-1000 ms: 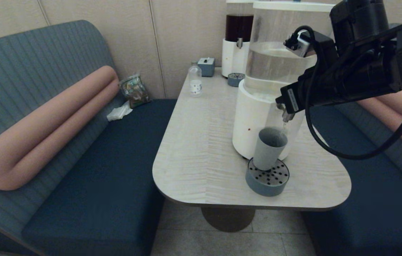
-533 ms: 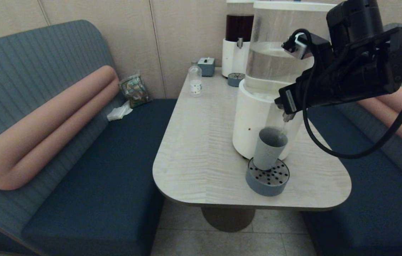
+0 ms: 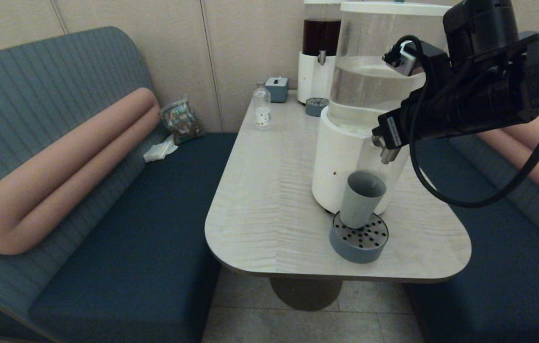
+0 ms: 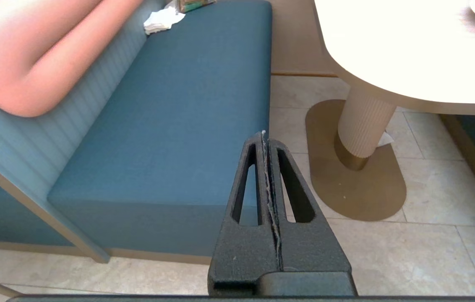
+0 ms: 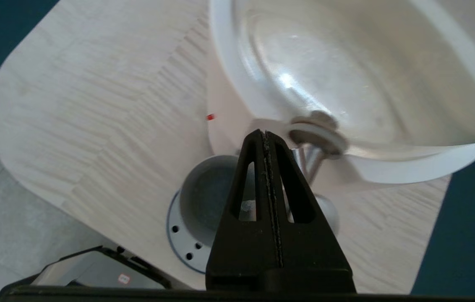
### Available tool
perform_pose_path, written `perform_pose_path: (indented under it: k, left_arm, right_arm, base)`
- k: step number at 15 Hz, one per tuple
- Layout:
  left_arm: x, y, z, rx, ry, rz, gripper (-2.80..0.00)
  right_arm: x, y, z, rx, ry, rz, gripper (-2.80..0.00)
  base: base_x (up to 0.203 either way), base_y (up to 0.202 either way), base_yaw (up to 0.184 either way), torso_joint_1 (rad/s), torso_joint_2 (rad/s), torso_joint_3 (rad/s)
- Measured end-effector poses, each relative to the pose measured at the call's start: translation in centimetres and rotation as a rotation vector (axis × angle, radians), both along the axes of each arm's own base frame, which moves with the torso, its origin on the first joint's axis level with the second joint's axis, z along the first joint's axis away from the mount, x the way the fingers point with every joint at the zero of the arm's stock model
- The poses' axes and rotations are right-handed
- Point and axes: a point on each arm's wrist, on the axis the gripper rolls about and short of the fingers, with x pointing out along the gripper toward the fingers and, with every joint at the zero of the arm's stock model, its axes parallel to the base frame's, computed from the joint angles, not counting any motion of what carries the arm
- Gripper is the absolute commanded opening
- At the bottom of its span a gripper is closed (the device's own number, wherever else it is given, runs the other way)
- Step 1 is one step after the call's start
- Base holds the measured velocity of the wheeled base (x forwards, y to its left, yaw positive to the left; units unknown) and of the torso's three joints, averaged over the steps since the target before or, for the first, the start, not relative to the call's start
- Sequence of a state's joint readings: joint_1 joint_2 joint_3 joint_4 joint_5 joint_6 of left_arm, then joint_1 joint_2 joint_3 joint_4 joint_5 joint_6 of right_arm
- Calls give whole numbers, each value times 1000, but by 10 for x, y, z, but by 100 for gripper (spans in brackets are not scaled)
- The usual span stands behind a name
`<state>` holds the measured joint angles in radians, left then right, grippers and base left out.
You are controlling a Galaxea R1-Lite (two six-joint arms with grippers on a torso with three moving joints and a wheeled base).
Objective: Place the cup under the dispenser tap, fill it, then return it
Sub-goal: Turn off the faucet
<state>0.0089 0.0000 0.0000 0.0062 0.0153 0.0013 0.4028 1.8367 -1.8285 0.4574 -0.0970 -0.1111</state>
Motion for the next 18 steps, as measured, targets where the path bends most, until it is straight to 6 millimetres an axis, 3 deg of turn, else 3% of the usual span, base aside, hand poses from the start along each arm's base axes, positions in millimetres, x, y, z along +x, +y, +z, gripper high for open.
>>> perform_pose_path:
  k: [18]
  left_arm:
    - [0,0,0,0,0,0,-280]
  right_arm:
    - [4,-13,-1,1,9,-39,-280]
  base:
    - [0,0,0,0,0,0]
